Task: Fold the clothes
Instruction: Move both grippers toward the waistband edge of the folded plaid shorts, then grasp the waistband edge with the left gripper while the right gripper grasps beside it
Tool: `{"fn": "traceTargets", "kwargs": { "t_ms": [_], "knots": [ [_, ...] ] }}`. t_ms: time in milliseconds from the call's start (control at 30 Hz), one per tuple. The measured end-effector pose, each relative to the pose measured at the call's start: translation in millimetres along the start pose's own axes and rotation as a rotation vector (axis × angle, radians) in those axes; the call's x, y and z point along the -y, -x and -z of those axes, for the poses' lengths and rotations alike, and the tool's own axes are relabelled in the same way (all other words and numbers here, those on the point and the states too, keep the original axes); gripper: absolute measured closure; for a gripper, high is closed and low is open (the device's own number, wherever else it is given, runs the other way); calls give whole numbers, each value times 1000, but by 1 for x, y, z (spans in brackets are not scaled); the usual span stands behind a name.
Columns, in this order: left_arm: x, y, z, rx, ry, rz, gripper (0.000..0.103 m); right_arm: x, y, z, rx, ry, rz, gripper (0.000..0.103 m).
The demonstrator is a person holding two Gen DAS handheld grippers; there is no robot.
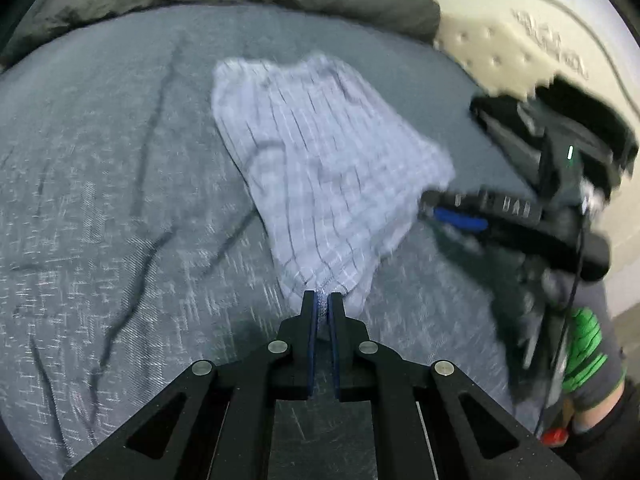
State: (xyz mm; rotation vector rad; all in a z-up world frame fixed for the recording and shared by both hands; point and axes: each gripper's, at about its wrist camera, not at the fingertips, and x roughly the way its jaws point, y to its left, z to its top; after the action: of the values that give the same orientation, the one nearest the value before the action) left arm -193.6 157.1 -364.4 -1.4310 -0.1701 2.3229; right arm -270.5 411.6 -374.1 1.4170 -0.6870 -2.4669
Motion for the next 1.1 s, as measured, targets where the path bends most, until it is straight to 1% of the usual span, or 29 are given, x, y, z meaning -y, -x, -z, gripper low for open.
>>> {"fn": "traceTargets", "kwargs": {
  "t_ms": [33, 133, 200, 233, 267, 300, 333, 367, 467, 567, 633, 800, 933, 1100],
  "knots": [
    [2, -2, 1, -11, -9, -8, 97, 0, 0, 0, 1, 0, 3, 63],
    [5, -1, 1, -11, -27, -51, 96, 1, 1, -2, 8, -4, 13, 63],
    [5, 6, -1, 0, -37, -60, 94, 1, 3, -3, 16, -9, 18, 63],
    [5, 11, -3, 10, -39, -59, 92, 1, 5, -4, 25, -8, 19, 63],
    [5, 16, -5, 20, -41, -55, 84, 0, 7, -7, 37, -7, 20, 63],
    [4, 22, -6, 31, -42, -52, 78, -1, 10, -9, 52, -4, 21, 63],
    [3, 28, -9, 47, -39, -49, 63, -2, 14, -12, 68, -1, 21, 63],
    [1, 34, -12, 67, -35, -46, 53, -3, 16, -15, 80, 2, 20, 63],
    [-5, 51, -23, 118, -12, -24, 52, -6, 18, -22, 102, 10, 12, 63],
    [-16, 51, -45, 145, 6, -48, 52, -11, 19, -29, 114, 31, 3, 63],
    [-26, 47, -59, 156, 26, -60, 52, -14, 20, -34, 124, 45, -2, 63],
    [-54, 31, -92, 142, 92, -78, 52, -19, 22, -52, 135, 69, -8, 63],
    [-70, 17, -118, 142, 129, -97, 52, -33, 11, -84, 72, 125, -11, 63],
    [-83, -7, -150, 118, 182, -75, 52, -59, -20, -137, -74, 236, -1, 57]
  ]
}}
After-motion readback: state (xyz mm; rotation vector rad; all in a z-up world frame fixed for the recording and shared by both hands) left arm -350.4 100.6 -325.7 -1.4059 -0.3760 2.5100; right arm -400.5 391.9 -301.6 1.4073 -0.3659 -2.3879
